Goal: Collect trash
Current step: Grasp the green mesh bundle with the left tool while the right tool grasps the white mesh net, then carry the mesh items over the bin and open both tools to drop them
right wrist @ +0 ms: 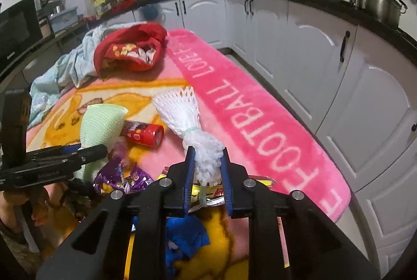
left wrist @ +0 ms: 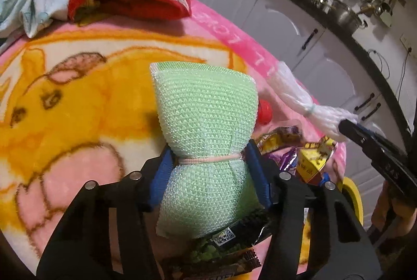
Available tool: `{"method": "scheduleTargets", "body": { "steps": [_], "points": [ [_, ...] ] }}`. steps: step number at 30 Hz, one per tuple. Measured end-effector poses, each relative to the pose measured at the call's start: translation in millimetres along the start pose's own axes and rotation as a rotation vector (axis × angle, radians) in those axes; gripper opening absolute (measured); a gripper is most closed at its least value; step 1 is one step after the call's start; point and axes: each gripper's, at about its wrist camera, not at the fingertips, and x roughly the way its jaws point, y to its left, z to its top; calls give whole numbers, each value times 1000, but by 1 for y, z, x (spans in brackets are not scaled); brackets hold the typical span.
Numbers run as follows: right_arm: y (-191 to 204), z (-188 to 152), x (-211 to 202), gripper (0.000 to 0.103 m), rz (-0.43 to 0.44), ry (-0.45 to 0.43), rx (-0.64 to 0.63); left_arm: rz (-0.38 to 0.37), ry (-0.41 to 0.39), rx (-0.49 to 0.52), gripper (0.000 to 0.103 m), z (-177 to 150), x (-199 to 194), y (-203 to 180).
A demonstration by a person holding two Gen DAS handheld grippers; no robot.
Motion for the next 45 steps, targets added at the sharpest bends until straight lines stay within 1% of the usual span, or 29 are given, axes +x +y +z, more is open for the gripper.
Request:
{"method": "scheduleTargets", "body": {
  "steps": [4,12,15,20,24,29,45],
  "points": [
    [2,-1,-12,18,5,-25,6,-9,-44,-28,46,5,-15,7],
    [10,-3,-42,18,21,-73,-1,2,-140,-43,45,13,-51,15],
    [14,-6,-55,18,28,-91,-6,3,-176,-33,46,13,-64,11],
    [20,-12,-77,18,37,-114,-10,-12,-204,-6,45,9,-78,-3],
    [21,-18,-95,18,39,-136,-4,-29,-215,26,45,4,-85,-18],
    [18,-25,-116,18,23,-163,5,-59,-222,64,45,-4,-90,-41],
    [-19,-62,-174,18,-61,-214,89,-141,-207,176,45,-28,-89,-108]
  ]
}}
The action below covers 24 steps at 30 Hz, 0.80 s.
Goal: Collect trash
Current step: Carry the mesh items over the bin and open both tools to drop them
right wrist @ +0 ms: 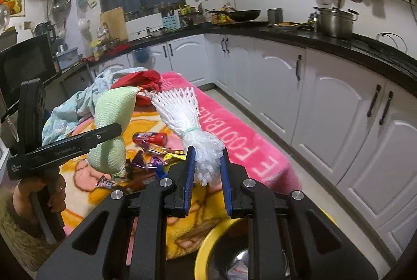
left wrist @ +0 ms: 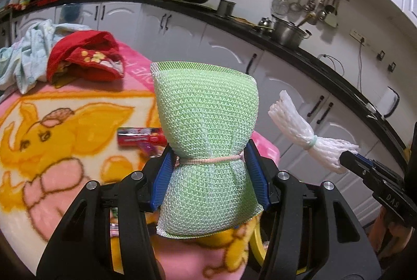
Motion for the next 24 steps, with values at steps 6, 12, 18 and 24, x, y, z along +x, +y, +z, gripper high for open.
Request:
{"method": "scheduleTargets", "body": {
  "steps": [6,12,18,24],
  "points": [
    [-19,-12,-19,18,-52,-11,29,-33,11,46,45,-8,4,-24],
    [-39,-28,-34,18,-98,0,52,-70,36,100,45,-19,11,-51],
    [-58,-45,-48,18,-146,13,76,-109,58,152,46,-30,19,-77],
    [-76,-60,-58,18,-191,38,93,-141,86,190,46,-43,30,-99]
  ]
}}
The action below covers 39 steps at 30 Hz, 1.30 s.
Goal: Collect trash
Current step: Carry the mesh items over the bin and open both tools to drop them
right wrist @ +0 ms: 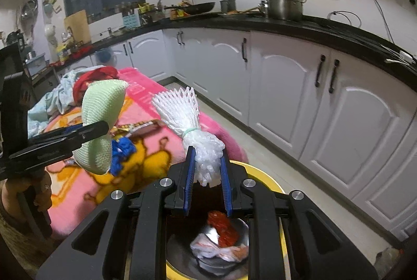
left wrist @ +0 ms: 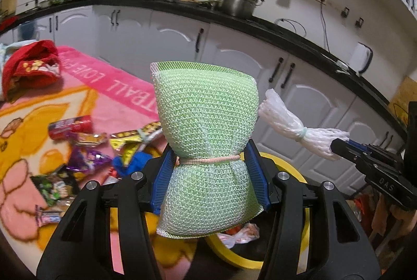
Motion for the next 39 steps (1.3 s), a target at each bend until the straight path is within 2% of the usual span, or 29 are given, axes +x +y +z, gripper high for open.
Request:
{"method": "scheduleTargets", "body": {
  "steps": [17,23,31,34,39],
  "points": [
    [-35,-54,9,19,-78,135,53,-73,121,72,46,-35,48,-44],
    [-43,-66,21,20,-79,187,81,-85,164,89,47,-47,60,-51],
    [-42,-71,28,25,-54,208,94,-90,201,88,49,-53,69,-52],
    [-44,-72,30,33,-53,209,98,-84,207,84,54,-54,70,-51],
    [-48,-69,25,40,-61,190,122,-81,199,74,72,-51,67,-47]
  ]
}}
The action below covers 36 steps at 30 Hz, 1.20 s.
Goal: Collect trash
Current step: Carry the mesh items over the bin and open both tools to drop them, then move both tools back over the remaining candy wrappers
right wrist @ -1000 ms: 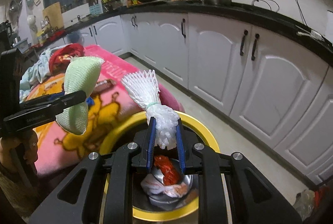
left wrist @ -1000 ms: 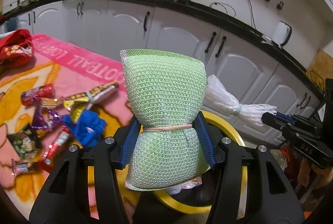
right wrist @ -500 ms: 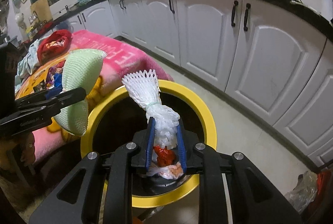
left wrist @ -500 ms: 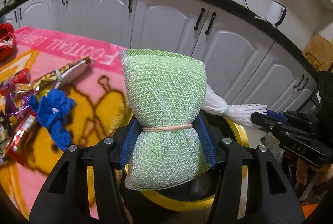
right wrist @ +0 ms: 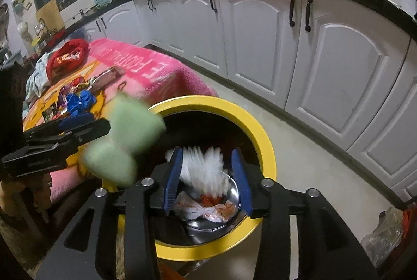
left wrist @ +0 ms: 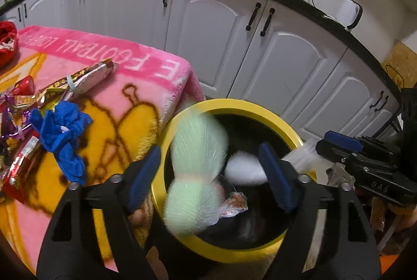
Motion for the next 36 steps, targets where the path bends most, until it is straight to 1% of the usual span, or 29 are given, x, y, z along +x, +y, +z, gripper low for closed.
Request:
{"method": "scheduleTargets", "body": {
  "steps": [2,4,7,8,9,13,20,24,36],
  "points": [
    [-1,1,-3,42,-4,-12,5,4,-8,-5,77,1,-2,2],
    [-1,3,-6,43,-3,-26,11,6,-16,-13,83,1,-5,4],
    [0,5,-10,46,-4,-45,13,13,-33,-25,86,2,-11,8],
    [1,6,-11,46,0,-51,14,20,-42,-31,91,3,-13,10],
    [2,7,-12,46,3,-57,14,21,-47,-35,92,3,-15,11],
    [10,13,-19,47,14,-95,2,37,-79,-54,92,5,-27,17],
    [30,22,-29,49,45,-136,-32,79,-147,-80,92,8,-51,33],
    [44,28,-32,50,59,-147,-53,104,-185,-97,92,10,-66,45],
    [92,40,-33,50,114,-163,-146,155,-259,-151,92,8,-100,75]
  ]
}}
